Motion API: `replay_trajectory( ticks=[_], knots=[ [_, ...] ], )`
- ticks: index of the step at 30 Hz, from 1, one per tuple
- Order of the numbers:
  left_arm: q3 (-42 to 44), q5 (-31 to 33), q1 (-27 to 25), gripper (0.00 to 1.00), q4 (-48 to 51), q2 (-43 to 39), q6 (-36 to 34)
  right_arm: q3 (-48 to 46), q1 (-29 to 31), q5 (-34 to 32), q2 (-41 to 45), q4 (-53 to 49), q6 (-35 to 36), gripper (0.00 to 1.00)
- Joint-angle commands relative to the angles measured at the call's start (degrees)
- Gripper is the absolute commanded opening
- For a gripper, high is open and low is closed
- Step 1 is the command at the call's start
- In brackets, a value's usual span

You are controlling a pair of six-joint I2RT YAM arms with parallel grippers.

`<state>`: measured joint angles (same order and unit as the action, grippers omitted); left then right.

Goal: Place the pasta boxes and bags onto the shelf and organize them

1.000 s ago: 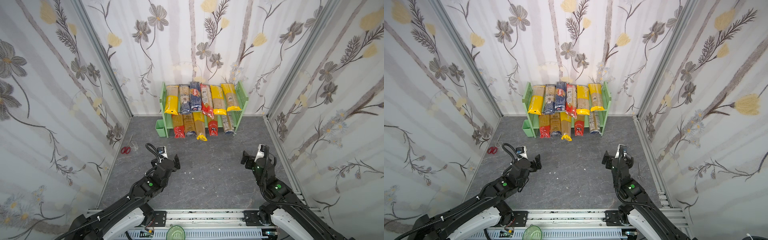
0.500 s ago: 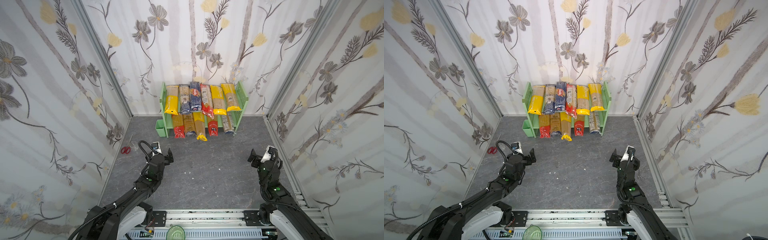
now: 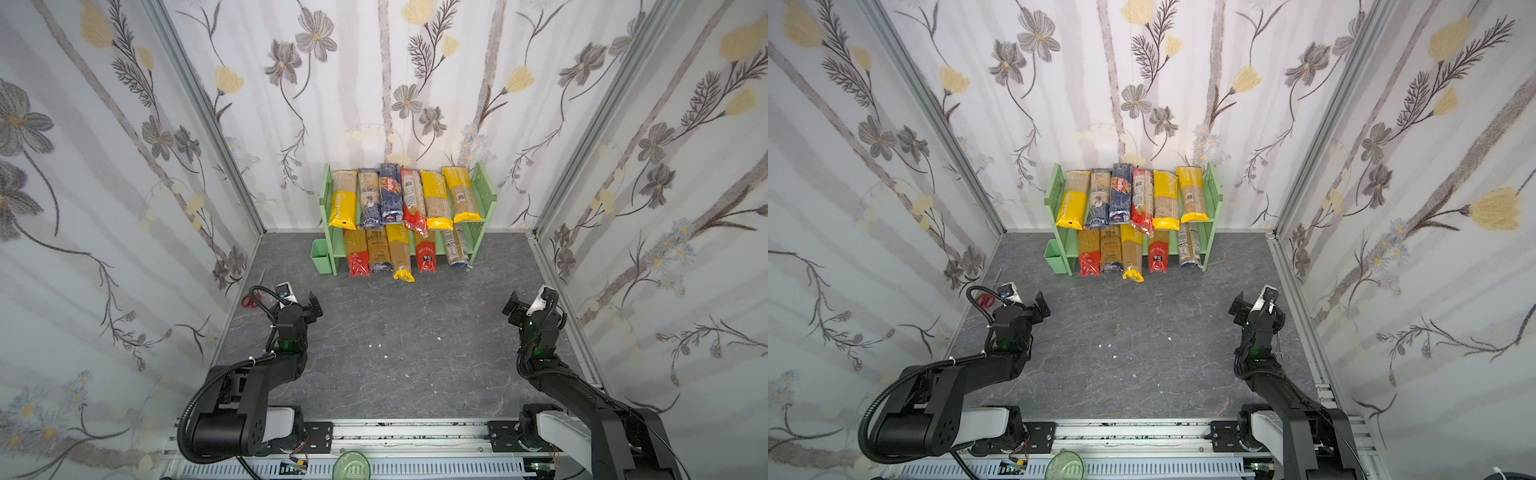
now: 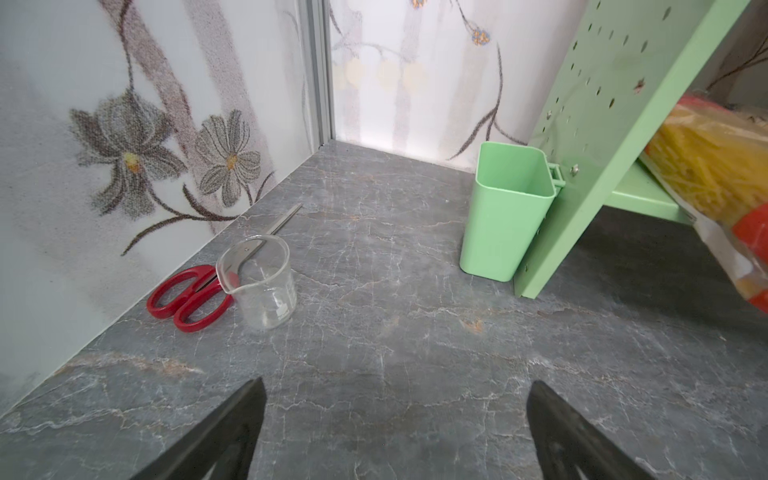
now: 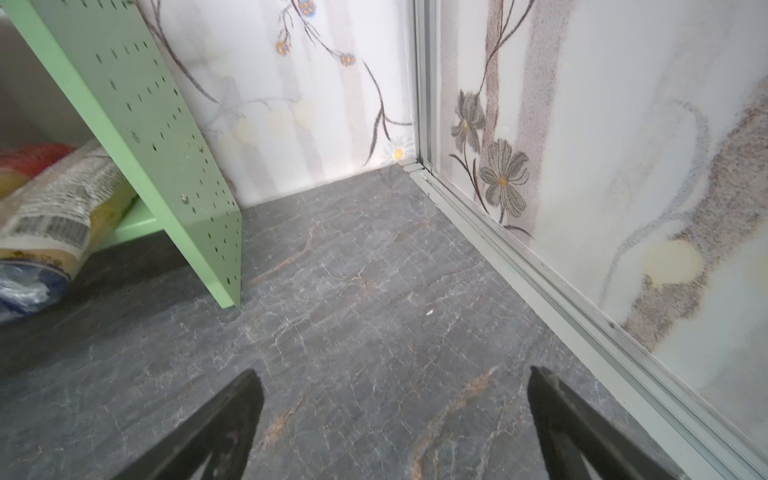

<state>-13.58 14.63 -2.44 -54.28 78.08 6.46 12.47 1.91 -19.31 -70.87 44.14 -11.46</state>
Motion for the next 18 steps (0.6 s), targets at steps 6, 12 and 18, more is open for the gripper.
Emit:
replay_trajectory(
  ticks=[6,12,18],
  knots=[
    [3.7,-3.4,1.7,1.0,-30.4,13.1,-0.2,-1.2,-3.3,7.4,-4.6,19.1,2.5,1.0],
    [2.7,-5.4,1.8,1.0,-28.0,12.9,-0.7,-3.7,-3.2,15.1,-16.4,37.8,6.4,1.0],
    [1.1,-5.4,1.8,1.0,-24.8,12.8,-0.8,0.2,-2.5,17.0,-15.4,27.9,8.1,1.0]
  ],
)
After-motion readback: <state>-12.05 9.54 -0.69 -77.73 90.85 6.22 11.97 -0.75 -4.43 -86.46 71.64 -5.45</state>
